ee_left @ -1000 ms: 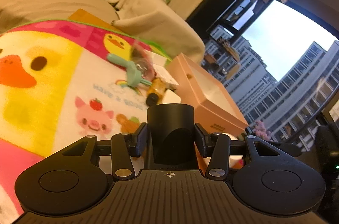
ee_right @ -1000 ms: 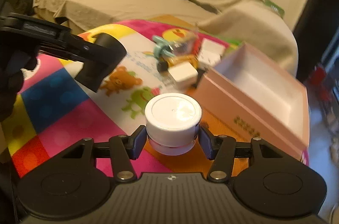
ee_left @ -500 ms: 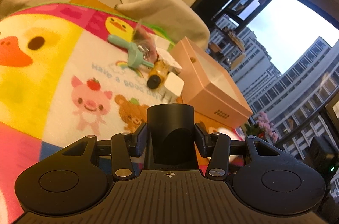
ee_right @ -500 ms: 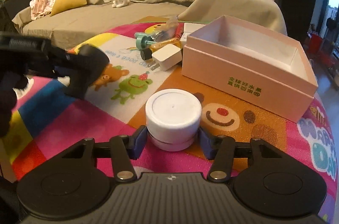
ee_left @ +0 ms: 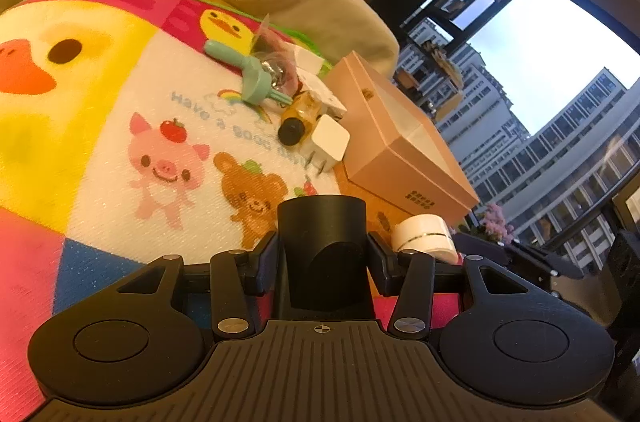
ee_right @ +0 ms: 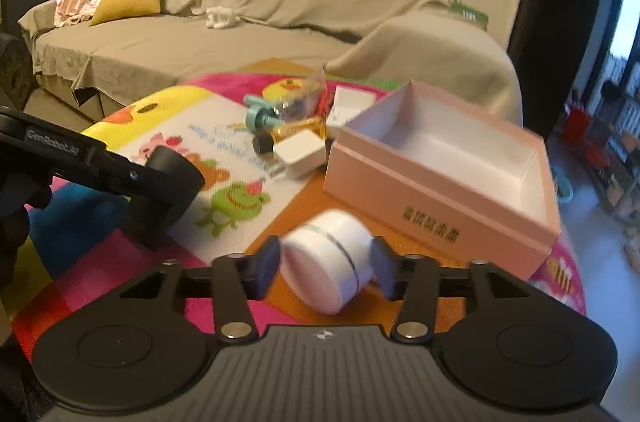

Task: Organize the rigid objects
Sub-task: 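Lift the white jar with the right tool while the left tool grasps the black cone stand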

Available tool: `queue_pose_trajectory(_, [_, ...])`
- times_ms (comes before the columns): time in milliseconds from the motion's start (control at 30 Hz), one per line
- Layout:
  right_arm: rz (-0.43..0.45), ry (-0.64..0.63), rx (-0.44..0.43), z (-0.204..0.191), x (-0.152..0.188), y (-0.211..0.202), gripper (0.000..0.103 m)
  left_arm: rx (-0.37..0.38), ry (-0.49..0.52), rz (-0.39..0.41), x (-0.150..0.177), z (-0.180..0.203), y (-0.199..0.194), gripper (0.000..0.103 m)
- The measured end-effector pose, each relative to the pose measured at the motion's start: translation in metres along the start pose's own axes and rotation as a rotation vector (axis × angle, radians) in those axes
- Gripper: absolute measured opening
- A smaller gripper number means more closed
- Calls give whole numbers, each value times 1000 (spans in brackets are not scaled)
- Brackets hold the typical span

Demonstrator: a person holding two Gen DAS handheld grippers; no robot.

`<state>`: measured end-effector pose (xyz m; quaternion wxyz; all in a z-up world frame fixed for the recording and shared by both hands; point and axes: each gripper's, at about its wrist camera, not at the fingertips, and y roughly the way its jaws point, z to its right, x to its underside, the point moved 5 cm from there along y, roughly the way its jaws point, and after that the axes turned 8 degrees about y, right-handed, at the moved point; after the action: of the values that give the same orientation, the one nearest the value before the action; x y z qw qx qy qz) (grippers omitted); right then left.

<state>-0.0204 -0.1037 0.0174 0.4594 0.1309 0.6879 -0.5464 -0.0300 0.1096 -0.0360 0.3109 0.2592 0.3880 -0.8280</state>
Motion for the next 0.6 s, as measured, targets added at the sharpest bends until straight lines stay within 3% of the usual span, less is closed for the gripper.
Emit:
queue_pose_trajectory(33, [2, 17, 8, 1, 3, 1, 74, -1, -2, 1, 0, 0, 0, 51])
queue_pose_trajectory(67, [10, 35, 27, 2, 7, 1, 78, -3, -1, 1, 0, 1, 1, 51])
queue_pose_trajectory(133, [14, 89, 78, 1, 13, 5, 80, -3, 2, 1, 0, 2, 3, 51])
queue_pose_trajectory(300, [-8, 239, 72, -13, 18, 23, 80, 2, 22, -12, 2, 9, 7, 51])
queue_pose_trajectory(367, [-14, 226, 129, -20, 16, 32, 76, 0, 23, -12, 1, 9, 5, 51])
queue_pose_trajectory(400, [-12, 208, 149, -21, 15, 34, 62, -2, 22, -9, 2, 8, 4, 51])
queue_pose_trajectory(433, [-6, 184, 165, -21, 14, 34, 56, -5, 20, -6, 2, 7, 4, 51])
queue_pose_trajectory(600, [-11, 173, 143, -4, 11, 17, 56, -3, 17, -2, 2, 6, 5, 51])
